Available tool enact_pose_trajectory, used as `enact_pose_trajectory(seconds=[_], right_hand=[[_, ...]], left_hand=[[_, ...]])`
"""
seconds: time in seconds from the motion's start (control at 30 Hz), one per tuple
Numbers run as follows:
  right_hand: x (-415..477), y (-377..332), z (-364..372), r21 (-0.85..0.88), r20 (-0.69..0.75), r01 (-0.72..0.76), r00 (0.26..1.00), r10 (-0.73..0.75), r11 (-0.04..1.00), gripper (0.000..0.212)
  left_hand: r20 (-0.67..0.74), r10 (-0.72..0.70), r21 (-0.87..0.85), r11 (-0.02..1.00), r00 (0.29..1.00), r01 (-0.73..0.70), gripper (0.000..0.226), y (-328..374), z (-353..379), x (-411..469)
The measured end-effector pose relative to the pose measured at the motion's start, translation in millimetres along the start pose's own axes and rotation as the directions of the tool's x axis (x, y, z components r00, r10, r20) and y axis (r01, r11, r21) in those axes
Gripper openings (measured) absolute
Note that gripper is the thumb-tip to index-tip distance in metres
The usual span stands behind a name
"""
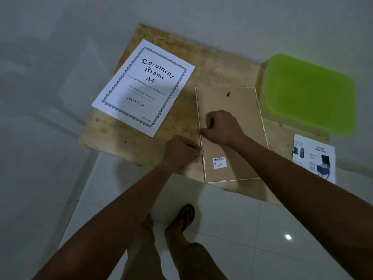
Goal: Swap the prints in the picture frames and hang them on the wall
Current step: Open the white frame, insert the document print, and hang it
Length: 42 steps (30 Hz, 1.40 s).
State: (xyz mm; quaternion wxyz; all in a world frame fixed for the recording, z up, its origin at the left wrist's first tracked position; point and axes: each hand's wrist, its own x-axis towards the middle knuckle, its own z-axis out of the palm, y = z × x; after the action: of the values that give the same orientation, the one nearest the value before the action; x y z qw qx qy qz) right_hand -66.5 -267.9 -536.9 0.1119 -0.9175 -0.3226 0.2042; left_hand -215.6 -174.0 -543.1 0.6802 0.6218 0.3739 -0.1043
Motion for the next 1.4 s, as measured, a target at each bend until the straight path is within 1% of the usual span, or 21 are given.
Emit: enact_pose_trajectory(seconds=[0.03, 0.07, 0.1, 0.13, 0.17, 0.23, 0.37, 0.53, 0.67, 0.77, 0.83, 0.9, 1.0, 1.17, 1.4], right_hand=[[0, 2, -2, -0.024, -0.004, 0.109, 0.994, -0.109, 0.994, 0.028], [0, 4, -5, -0.068, 0.022, 0.225, 0.974, -0.224, 0.972, 0.031], [1, 7, -8, -0.12, 0.072, 0.339, 0.94, -0.333, 0.933, 0.039], [3, 10, -12, -0.177, 0.122, 0.433, 0.901, -0.417, 0.884, 0.043], [6, 13, -15, -0.241, 0.152, 0.5, 0.866, -0.476, 0.832, 0.042], [14, 15, -22, -0.329, 0.199, 0.587, 0.809, -0.553, 0.74, 0.035], [27, 10, -35, -0.306, 0.352, 0.696, 0.717, -0.601, 0.65, 0.035], [36, 2, -48, -0.275, 0.45, 0.714, 0.687, -0.57, 0.644, 0.038], [43, -2, -53, -0.24, 0.488, 0.724, 0.666, -0.564, 0.647, 0.038], [46, 1, -54, -0.232, 0.496, 0.738, 0.65, -0.576, 0.633, 0.042], [47, 2, -56, -0.235, 0.501, 0.745, 0.643, -0.579, 0.625, 0.042], [48, 0, -59, -0.235, 0.504, 0.745, 0.643, -0.577, 0.624, 0.041], [47, -6, -63, -0.247, 0.53, 0.745, 0.639, -0.558, 0.62, 0.041], [45, -11, -64, -0.314, 0.574, 0.757, 0.632, -0.52, 0.573, 0.043], [46, -23, -63, -0.38, 0.623, 0.766, 0.626, -0.469, 0.518, 0.047]], left_hand=[[-0.007, 0.008, 0.005, 1.0, 1.0, -0.008, 0.006, -1, 0, 0], [-0.014, 0.019, 0.012, 1.0, 1.0, -0.019, 0.005, -2, 1, 0], [-0.022, 0.026, 0.023, 0.999, 0.999, -0.025, 0.005, -2, 1, 0], [-0.031, 0.03, 0.031, 0.999, 0.999, -0.029, 0.005, -2, 2, 1], [-0.038, 0.031, 0.035, 0.999, 0.999, -0.029, 0.005, -3, 2, 2], [-0.061, 0.021, 0.038, 0.999, 0.998, -0.019, 0.005, -4, 3, 3], [-0.097, 0.039, 0.125, 0.992, 0.994, -0.027, 0.006, -7, 5, 7], [-0.085, 0.059, 0.197, 0.98, 0.995, -0.041, 0.011, -9, 2, 9], [-0.015, 0.011, 0.17, 0.985, 1.0, -0.008, 0.009, -7, -4, 15], [0.006, -0.018, 0.151, 0.988, 1.0, 0.016, 0.01, -5, -5, 16], [0.005, -0.015, 0.138, 0.99, 1.0, 0.015, 0.014, -5, -6, 16], [0.001, 0.002, 0.167, 0.986, 1.0, -0.003, 0.016, -4, -5, 16], [0.003, 0.017, 0.202, 0.979, 1.0, -0.017, 0.012, 0, -4, 17], [0.057, 0.041, 0.244, 0.968, 0.998, -0.054, 0.008, 6, -8, 20], [0.048, -0.017, 0.109, 0.994, 0.999, 0.012, 0.011, 3, -9, 21]])
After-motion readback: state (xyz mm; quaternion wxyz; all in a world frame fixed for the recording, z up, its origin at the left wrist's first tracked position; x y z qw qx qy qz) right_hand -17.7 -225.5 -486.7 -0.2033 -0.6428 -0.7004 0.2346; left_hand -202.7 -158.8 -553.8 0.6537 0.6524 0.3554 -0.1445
